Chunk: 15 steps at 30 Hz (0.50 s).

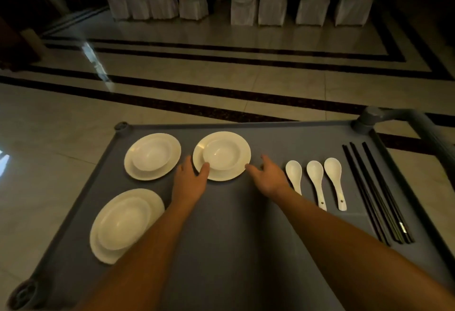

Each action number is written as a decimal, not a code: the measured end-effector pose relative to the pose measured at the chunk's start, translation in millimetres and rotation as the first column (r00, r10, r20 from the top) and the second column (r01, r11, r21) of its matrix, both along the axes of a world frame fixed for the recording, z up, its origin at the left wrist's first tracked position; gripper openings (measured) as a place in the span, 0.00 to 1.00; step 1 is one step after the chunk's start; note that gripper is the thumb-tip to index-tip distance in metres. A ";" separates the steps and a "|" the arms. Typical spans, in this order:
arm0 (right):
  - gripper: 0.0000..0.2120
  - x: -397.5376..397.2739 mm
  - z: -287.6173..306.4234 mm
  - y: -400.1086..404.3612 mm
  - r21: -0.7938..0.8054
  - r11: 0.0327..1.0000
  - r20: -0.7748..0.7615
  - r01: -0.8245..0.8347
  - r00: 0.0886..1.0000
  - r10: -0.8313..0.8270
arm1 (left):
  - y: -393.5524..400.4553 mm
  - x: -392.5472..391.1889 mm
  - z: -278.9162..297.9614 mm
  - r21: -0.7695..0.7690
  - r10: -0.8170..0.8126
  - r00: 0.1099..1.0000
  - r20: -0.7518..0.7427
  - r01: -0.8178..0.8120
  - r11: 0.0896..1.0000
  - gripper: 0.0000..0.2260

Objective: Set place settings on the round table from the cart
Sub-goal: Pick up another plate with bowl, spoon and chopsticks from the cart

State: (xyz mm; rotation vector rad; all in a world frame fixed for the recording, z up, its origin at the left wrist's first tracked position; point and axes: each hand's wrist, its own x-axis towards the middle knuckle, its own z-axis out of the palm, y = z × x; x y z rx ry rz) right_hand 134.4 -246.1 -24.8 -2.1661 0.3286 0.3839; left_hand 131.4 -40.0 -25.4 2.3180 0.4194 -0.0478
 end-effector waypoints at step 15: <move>0.30 65.8 -14.5 43.2 0.232 0.903 -0.166 0.362 0.929 -0.330 | 15.1 87.7 -28.3 -0.312 0.047 0.983 -0.176 -0.101 0.945 0.41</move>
